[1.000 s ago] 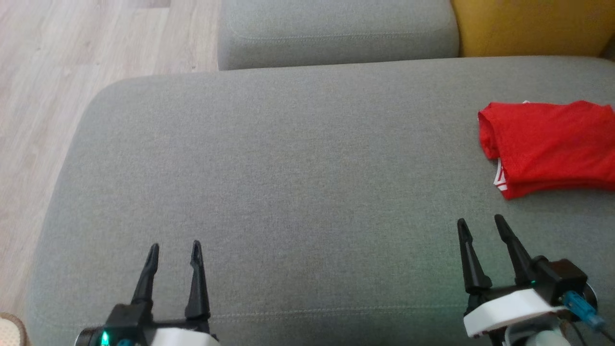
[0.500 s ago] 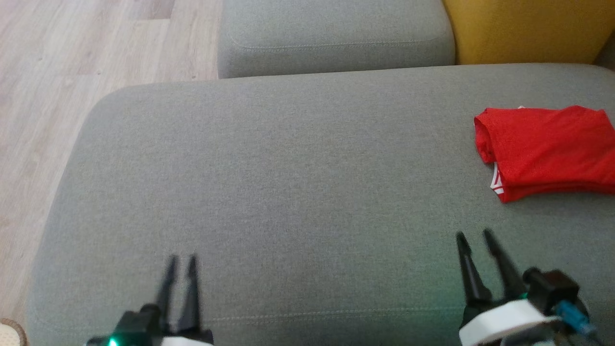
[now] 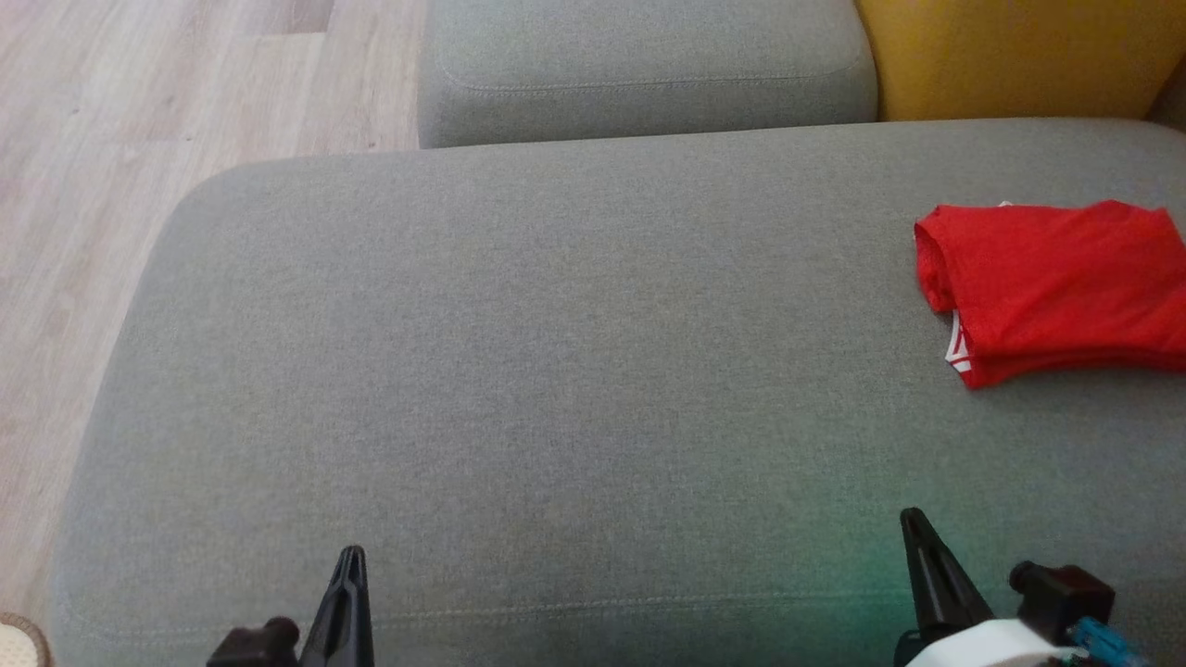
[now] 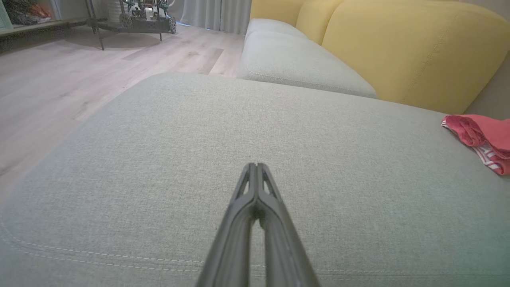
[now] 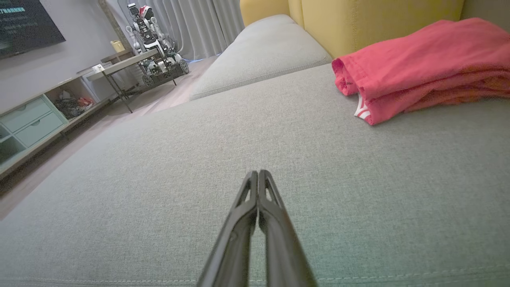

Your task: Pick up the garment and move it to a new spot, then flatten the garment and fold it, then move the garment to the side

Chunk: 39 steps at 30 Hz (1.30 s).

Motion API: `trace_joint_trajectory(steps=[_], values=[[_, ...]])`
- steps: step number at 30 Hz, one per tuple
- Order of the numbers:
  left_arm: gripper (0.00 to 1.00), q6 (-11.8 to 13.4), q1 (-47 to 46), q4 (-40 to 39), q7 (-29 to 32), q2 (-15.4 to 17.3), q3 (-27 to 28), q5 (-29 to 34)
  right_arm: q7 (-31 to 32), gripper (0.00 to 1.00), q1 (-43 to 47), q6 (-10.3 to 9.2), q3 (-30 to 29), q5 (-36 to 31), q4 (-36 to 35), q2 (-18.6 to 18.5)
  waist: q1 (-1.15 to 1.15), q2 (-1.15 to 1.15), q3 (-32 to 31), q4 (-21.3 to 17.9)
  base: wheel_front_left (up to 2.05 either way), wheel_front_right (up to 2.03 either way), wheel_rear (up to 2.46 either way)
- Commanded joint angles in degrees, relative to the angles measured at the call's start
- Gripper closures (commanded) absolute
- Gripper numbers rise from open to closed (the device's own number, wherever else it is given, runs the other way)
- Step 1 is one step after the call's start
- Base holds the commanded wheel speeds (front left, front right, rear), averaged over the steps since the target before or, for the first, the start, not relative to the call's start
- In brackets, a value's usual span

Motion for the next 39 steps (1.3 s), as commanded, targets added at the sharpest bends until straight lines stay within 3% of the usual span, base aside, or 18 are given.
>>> trace_joint_trajectory(steps=[1,39], values=[[1.00,-0.51,-2.85,-1.53,0.36,0.42,0.88,-1.94,0.21,1.00,-2.69,0.00,-0.21,1.98,-1.74,-0.45,0.00,0.00,0.04,-0.01,0.00,0.00,0.00],[1.00,-5.73,-9.26,2.54,5.28,1.37,4.94,-28.66,5.41,1.00,-6.65,-0.01,-1.55,26.84,-1.20,-1.34,0.00,0.00,1.05,-0.28,0.00,0.00,0.00]])
